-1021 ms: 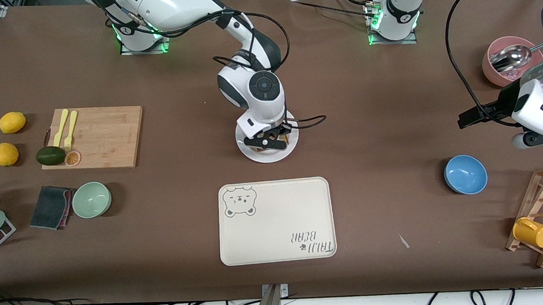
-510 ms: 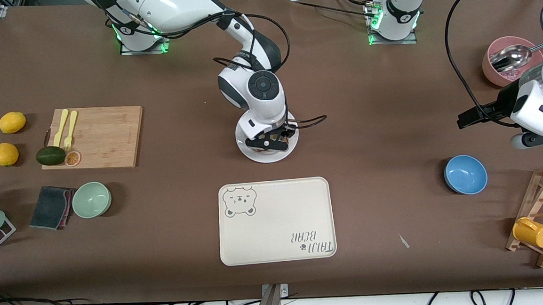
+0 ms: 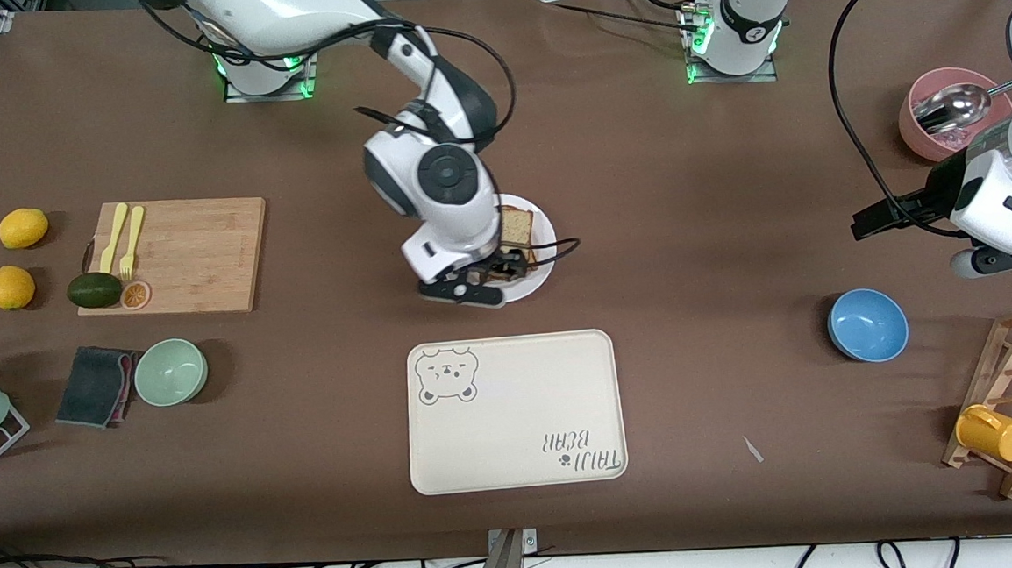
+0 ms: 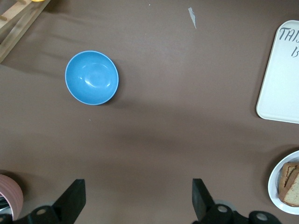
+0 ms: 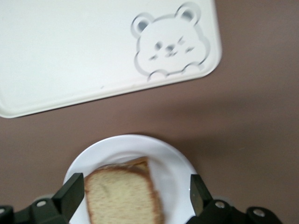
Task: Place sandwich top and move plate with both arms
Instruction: 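Open the right gripper and withdraw it to rest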
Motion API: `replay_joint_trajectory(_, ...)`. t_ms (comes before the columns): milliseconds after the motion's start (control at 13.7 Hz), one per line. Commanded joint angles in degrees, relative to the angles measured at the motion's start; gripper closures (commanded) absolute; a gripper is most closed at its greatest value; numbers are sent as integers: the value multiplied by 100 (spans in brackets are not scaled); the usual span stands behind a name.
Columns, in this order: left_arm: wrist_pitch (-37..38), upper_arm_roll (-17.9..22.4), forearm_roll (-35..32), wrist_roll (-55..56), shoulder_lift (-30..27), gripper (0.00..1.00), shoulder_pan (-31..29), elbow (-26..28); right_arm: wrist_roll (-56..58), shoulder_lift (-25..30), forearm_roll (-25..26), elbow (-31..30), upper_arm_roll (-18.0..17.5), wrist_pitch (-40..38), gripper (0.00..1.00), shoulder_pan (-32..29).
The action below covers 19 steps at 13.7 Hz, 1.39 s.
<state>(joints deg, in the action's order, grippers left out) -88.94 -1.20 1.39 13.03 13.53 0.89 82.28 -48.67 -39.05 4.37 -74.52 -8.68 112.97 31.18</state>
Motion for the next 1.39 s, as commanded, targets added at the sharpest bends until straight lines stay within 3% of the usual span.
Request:
replay_joint_trajectory(0, 52, -3, 99, 51, 1, 0, 17, -28, 1268, 529, -269, -107, -55, -617, 0, -698)
replay_joint_trajectory(438, 26, -21, 265, 130, 185, 0, 8, -28, 3283, 1092, -340, -107, 41, -1549, 0, -1990)
replay_joint_trajectory(729, 17, -3, 950, 60, 554, 0, -141, -45, 4655, 1241, -427, -116, 287, -2024, 0, -2721)
replay_joint_trajectory(875, 8, -3, 1502, -124, 695, 0, -386, -37, 4876, 1382, -489, -124, 550, -2209, 0, -2784)
replay_joint_trajectory(1021, 25, -3, 1898, -588, 835, 0, -615, -28, 4798, 1811, -463, -439, 876, -2062, 0, -2644)
replay_joint_trajectory(1312, 87, -3, 2944, -1555, 1047, 0, -1055, 279, 4780, 2919, -489, -1773, 929, -2095, 0, -2888)
